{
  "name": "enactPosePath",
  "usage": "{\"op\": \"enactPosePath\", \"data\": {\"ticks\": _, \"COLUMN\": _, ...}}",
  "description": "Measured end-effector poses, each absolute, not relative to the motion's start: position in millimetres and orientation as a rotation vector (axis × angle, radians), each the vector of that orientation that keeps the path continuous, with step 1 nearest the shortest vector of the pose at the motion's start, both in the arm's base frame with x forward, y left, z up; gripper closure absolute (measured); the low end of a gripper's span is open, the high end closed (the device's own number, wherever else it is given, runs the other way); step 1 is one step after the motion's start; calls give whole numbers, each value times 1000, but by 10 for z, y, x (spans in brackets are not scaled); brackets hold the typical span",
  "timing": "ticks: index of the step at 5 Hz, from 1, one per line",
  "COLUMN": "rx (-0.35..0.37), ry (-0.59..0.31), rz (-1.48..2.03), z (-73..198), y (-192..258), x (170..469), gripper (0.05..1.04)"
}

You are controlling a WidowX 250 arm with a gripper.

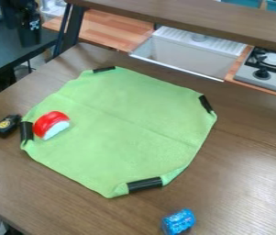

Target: Fold the cloth from top right to bottom left

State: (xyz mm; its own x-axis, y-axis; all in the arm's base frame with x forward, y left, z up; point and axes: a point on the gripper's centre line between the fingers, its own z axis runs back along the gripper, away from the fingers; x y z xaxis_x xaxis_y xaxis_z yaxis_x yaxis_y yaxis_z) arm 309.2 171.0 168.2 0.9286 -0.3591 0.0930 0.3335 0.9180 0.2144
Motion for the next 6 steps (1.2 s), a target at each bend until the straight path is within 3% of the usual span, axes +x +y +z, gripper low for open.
{"op": "enactPosePath", "data": {"ticks": 1, "rx": 164, "ry": -107, "rz": -347, "z": 1557, "y": 1688, "x": 3107, "gripper": 84}}
{"op": "enactPosePath", "data": {"ticks": 2, "rx": 71, "ry": -163, "rz": -213, "z": 1595, "y": 1364, "x": 3316, "gripper": 83}}
{"op": "enactPosePath", "data": {"ticks": 3, "rx": 76, "ry": -160, "rz": -57, "z": 1514, "y": 1028, "x": 3505, "gripper": 84}}
{"op": "enactPosePath", "data": {"ticks": 4, "rx": 117, "ry": -187, "rz": 126, "z": 1513, "y": 674, "x": 3758, "gripper": 83}}
{"op": "enactPosePath", "data": {"ticks": 5, "rx": 152, "ry": -175, "rz": 189, "z": 1290, "y": 298, "x": 4049, "gripper": 84}}
{"op": "enactPosePath", "data": {"ticks": 6, "rx": 241, "ry": -226, "rz": 116, "z": 1055, "y": -92, "x": 4279, "gripper": 84}}
